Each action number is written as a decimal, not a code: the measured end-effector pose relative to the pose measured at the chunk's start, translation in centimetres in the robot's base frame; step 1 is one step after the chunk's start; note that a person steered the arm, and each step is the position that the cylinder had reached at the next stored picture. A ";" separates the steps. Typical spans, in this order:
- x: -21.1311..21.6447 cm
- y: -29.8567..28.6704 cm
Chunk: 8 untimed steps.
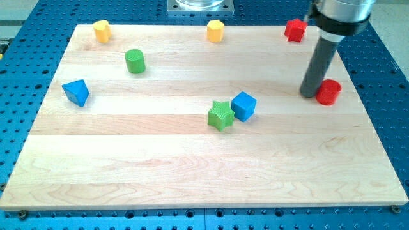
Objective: Adjust the blue cube right to the green star
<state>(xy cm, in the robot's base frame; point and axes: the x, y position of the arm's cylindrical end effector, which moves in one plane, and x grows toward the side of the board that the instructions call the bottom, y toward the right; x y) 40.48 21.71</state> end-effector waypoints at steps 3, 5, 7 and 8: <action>-0.1 -7.9; -0.2 -7.9; -0.2 -7.6; -0.2 -7.8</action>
<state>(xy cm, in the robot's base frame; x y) 40.31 13.96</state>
